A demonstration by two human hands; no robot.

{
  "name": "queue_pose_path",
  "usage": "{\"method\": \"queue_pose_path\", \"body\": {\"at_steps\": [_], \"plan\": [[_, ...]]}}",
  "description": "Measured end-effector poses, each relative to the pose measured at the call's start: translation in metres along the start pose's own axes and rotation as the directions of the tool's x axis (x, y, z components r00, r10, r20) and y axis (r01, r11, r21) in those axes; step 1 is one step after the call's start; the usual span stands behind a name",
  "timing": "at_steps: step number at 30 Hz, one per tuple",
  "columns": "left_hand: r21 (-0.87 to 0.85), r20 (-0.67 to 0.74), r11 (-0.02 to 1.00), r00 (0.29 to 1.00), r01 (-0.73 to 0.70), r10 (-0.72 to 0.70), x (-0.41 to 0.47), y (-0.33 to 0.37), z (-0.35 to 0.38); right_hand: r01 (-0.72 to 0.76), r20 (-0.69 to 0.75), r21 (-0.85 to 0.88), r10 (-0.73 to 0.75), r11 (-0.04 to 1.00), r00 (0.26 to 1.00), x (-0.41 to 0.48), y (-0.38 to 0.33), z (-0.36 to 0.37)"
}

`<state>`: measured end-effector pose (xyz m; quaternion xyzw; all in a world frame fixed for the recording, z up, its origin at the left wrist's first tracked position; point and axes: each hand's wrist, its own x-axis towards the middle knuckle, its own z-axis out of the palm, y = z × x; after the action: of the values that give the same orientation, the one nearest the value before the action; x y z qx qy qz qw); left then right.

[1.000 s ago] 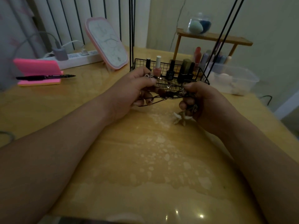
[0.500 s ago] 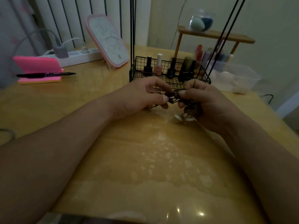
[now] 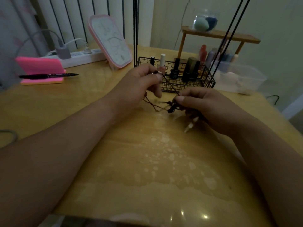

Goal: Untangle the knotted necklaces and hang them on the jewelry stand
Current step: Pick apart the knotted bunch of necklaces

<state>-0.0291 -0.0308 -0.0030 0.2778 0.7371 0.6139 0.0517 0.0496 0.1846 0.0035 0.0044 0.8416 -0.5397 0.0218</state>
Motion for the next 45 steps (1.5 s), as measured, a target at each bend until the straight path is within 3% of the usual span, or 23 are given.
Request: {"method": "queue_pose_path", "body": {"at_steps": [4,9,19,25,37,45], "plan": [[-0.024,0.029,0.999,0.999,0.041,-0.04,-0.003,0.0026,0.0021,-0.032,-0.037,0.169,0.039,0.985,0.999,0.0011,-0.0013,0.0019],[0.127,0.011,0.992,1.0,0.017,-0.019,-0.0026,-0.0003,0.0027,-0.024,-0.011,0.353,0.03,0.935,0.999,0.0,-0.0046,0.0023],[0.203,0.287,0.979,0.956,0.01,-0.069,-0.0026,-0.0065,0.0063,-0.006,0.049,0.367,-0.012,0.93,0.999,0.001,-0.0016,0.0059],[0.18,0.229,0.983,0.973,-0.022,-0.02,-0.0027,-0.0058,0.0057,-0.014,0.057,0.404,-0.01,0.914,0.998,0.002,0.0006,0.0039],[-0.138,0.124,0.987,0.99,0.088,-0.071,0.0008,-0.0065,0.0011,-0.02,0.127,0.249,-0.012,0.968,0.992,0.0012,0.0007,0.0057],[0.067,0.186,0.995,0.978,0.08,-0.091,-0.0055,0.0,0.0045,0.094,-0.005,0.259,-0.096,0.961,0.995,0.0046,0.0042,0.0036]]}}
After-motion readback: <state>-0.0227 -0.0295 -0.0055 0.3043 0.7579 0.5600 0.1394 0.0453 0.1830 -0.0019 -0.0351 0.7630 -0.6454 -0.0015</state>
